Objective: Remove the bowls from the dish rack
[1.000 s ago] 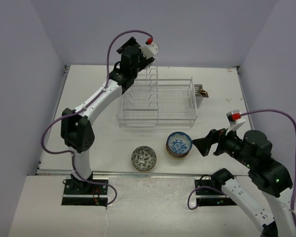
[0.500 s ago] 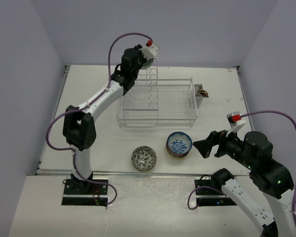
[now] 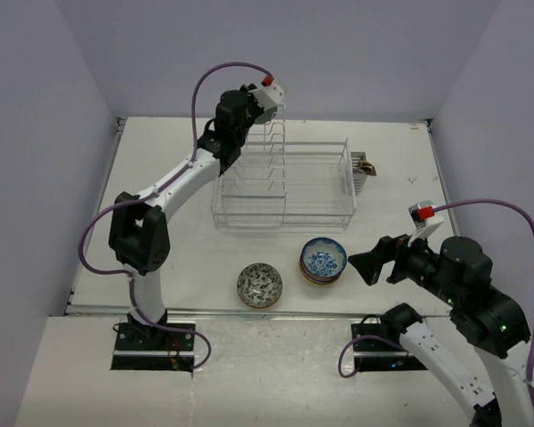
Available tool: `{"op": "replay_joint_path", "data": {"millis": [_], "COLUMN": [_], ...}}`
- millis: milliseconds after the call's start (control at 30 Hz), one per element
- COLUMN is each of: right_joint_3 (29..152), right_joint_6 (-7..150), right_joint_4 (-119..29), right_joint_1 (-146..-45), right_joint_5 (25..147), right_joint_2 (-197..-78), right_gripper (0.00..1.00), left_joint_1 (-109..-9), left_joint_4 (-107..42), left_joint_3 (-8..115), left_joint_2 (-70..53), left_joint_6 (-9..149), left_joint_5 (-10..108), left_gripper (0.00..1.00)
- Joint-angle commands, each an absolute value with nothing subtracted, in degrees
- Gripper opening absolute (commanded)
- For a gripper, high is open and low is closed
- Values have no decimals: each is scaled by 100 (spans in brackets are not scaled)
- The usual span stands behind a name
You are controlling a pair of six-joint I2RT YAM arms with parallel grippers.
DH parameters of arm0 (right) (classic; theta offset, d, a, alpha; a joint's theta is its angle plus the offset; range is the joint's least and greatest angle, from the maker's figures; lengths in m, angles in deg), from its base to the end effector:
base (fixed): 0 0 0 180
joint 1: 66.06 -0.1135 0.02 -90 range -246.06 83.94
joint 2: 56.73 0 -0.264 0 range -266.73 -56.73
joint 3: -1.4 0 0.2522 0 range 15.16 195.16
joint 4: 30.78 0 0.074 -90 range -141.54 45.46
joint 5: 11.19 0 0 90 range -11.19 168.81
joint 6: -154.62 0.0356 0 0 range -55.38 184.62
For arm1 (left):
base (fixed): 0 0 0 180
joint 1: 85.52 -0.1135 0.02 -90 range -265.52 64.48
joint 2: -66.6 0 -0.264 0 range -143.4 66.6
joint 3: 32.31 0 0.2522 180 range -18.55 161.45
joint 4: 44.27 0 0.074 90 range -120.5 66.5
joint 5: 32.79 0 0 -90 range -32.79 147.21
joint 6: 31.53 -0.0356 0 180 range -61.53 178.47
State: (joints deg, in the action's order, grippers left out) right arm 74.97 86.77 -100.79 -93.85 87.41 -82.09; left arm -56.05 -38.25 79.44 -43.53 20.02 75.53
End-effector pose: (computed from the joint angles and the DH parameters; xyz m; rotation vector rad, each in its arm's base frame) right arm 0.0425 0.0284 0.3741 -0.2015 2.0065 0.7129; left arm 0.4151 -0.2217 0.3602 0.7127 1.4965 0.3824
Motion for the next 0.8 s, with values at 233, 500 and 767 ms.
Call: {"op": "replay_joint_path", "data": {"millis": [233,500,767], "right_joint_3": [7545,7554,7484], "right_joint_6": [8545,8562,8571], "right_joint_4": [-9947,-9938,-9815], "right_joint_1": [-9392,-9383,-9383], "right_joint_5": [8901,8910,8883], "right_joint_2": [-8266,-8274,-8318], "right_gripper": [99,99,99], "left_joint_1": [-5625,-5608,-5599], "left_joint_4": [-4966,-5151,-5230], "left_joint_3": [7514,7628,7602], "left_joint_2": [-3562,-3316,-3070], "left_joint_6": [2805,3377,4227], "left_joint_5": [7900,8041,8146], "left_gripper": [0,0,0]}}
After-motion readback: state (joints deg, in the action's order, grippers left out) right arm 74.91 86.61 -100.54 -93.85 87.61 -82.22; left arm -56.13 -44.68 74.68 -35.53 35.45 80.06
